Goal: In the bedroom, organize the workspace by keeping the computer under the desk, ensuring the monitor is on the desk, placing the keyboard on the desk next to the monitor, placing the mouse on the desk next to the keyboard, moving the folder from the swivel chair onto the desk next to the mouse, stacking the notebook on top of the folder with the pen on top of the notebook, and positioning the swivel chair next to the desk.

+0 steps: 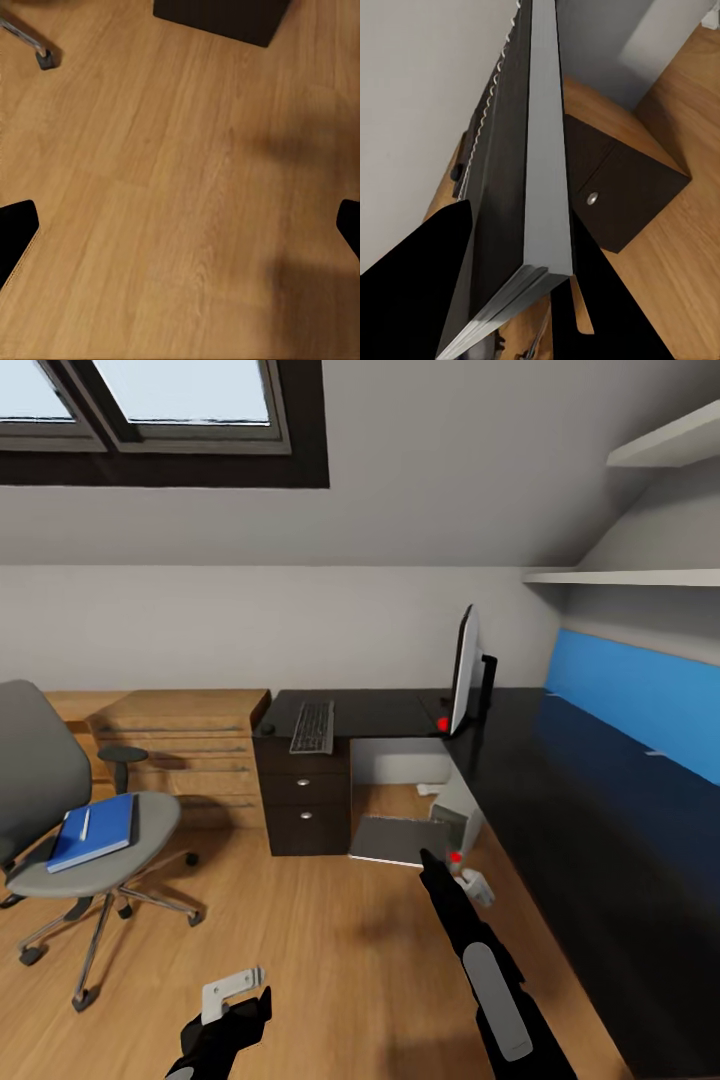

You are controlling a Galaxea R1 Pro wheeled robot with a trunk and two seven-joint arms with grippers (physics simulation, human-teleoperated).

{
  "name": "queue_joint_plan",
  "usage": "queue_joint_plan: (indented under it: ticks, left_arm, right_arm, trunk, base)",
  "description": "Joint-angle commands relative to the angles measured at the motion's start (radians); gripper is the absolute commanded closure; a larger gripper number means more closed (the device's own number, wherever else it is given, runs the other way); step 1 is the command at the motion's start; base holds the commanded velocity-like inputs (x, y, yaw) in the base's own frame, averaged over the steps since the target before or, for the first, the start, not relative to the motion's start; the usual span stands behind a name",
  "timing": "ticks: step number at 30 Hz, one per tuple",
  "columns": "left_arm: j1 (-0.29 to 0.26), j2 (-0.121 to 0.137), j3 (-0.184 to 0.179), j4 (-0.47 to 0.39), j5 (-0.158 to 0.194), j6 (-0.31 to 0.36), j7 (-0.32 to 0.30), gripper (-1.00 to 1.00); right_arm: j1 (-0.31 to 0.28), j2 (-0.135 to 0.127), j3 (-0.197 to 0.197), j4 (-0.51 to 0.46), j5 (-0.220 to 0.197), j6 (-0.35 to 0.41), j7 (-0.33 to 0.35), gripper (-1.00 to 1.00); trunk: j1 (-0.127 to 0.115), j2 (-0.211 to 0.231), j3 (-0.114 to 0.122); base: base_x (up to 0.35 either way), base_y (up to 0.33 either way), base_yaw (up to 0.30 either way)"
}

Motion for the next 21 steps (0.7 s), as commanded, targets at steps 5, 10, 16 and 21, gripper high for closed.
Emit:
queue_joint_plan:
  ticks: [5, 10, 16, 21]
  left_arm:
    - [0.0, 0.0, -0.003, -0.001, 0.009, 0.002, 0.01, -1.0]
    - [0.0, -0.001, -0.005, -0.001, 0.01, 0.002, 0.011, -1.0]
    - [0.0, -0.001, -0.008, -0.005, 0.009, 0.0, 0.011, -1.0]
    - [0.0, -0.003, -0.01, -0.003, 0.009, 0.0, 0.013, -1.0]
  right_arm:
    - [0.0, 0.0, -0.001, -0.005, -0.009, 0.005, 0.002, 1.0]
    - [0.0, 0.001, -0.001, -0.018, -0.009, 0.004, 0.001, 1.0]
    - [0.0, 0.0, -0.003, -0.056, -0.009, 0.004, 0.001, 1.0]
    - [0.001, 0.0, -0.004, -0.093, -0.009, 0.004, 0.001, 1.0]
  trunk:
    - [0.001, 0.0, -0.001]
    - [0.001, 0.0, -0.001]
    - [0.001, 0.0, -0.001]
    - [-0.015, 0.028, 0.012]
  base:
    - [0.3, 0.17, 0.0]
    - [0.245, 0.054, 0.0]
    - [0.072, 0.013, 0.0]
    - [0.016, 0.003, 0.0]
